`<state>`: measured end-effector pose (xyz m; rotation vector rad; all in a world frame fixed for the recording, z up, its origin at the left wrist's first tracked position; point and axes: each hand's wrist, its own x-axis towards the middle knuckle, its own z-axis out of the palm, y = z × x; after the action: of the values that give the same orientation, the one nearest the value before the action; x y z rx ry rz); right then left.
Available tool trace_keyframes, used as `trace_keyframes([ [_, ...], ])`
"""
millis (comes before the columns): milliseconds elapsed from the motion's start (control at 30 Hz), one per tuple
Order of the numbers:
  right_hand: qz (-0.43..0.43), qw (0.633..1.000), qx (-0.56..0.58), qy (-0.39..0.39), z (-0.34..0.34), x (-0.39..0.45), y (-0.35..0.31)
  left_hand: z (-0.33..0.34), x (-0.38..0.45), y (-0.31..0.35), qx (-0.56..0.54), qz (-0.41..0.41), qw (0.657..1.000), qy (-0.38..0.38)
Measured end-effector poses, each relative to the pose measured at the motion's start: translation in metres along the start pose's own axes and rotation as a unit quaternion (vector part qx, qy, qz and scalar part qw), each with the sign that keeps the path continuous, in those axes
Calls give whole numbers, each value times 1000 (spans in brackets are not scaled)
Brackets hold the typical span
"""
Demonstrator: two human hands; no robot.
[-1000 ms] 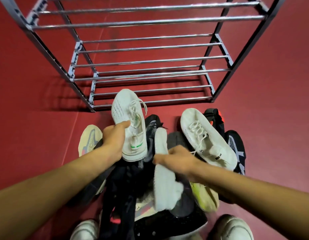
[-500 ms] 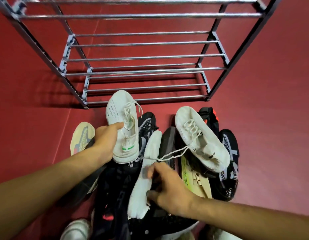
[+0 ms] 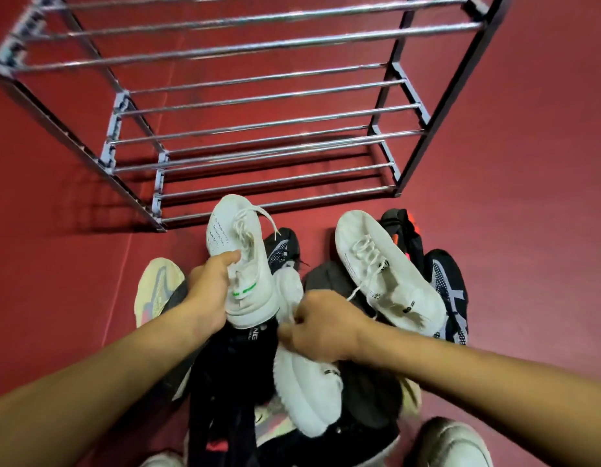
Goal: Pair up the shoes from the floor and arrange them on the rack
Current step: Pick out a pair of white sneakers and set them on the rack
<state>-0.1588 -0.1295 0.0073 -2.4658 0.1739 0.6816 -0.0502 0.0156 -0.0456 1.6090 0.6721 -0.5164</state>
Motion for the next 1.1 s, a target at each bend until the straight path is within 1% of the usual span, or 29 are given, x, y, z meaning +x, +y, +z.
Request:
trace_keyframes([
  [67, -30, 995, -78, 46, -18, -16, 6, -5, 5, 6, -14, 5, 1000, 1],
  [133, -71, 978, -185, 60, -15, -30, 4, -9, 10, 11, -8, 16, 999, 30],
  [200, -119, 966, -229, 18, 8, -40, -3, -9, 12, 12, 2, 27, 998, 54],
  [267, -163, 956, -240, -34, 28, -44, -10, -7, 10, 8, -1, 19, 998, 61],
  [300, -168, 954, -246, -31, 28, -44, -10, -7, 9, 4, -2, 11, 998, 60],
  [400, -163, 951, -264, 21, 8, -47, -13, -13, 6, -4, 3, 0, 999, 54],
  [467, -167, 948, -270, 36, -4, -55, -19, -21, 6, -3, -16, 1, 999, 46],
  [533, -171, 932, -317, 42, -7, -69, -26, -27, 10, -2, -32, 19, 997, 62],
  [567, -160, 933, -317, 62, -9, -75, -26, -29, 11, -2, -41, 27, 996, 75],
  [633, -169, 929, -296, 145, -16, -73, -23, -33, 13, -3, -60, 35, 994, 89],
  [667, -168, 928, -287, 166, -18, -65, -17, -35, 14, -5, -63, 32, 993, 90],
  [700, -164, 926, -291, 174, -20, -56, -15, -36, 15, -7, -61, 25, 994, 89],
  [733, -158, 926, -301, 164, -20, -44, -15, -38, 15, -9, -60, 17, 994, 86],
  [800, -152, 917, -348, 120, -4, -19, -8, -40, 14, -14, -47, 6, 995, 85],
  [833, -152, 922, -344, 91, 11, -5, 2, -40, 14, -17, -35, 6, 995, 88],
  [867, -130, 945, -299, 21, 27, 6, 13, -39, 13, -20, -26, 9, 996, 89],
  [900, -112, 959, -258, -32, 39, 12, 22, -38, 11, -22, -16, 12, 996, 85],
  [933, -103, 966, -232, -54, 46, 16, 27, -38, 10, -25, -2, 14, 997, 79],
  [1000, -116, 975, -184, -44, 47, 20, 33, -39, 8, -30, 33, 16, 998, 60],
  [1033, -117, 984, -132, -41, 42, 22, 36, -39, 7, -33, 45, 15, 998, 49],
  [1067, -105, 991, -76, -29, 34, 25, 40, -39, 5, -35, 54, 14, 998, 39],
  [1100, -84, 995, -48, 4, 24, 29, 45, -39, 3, -38, 59, 12, 998, 27],
])
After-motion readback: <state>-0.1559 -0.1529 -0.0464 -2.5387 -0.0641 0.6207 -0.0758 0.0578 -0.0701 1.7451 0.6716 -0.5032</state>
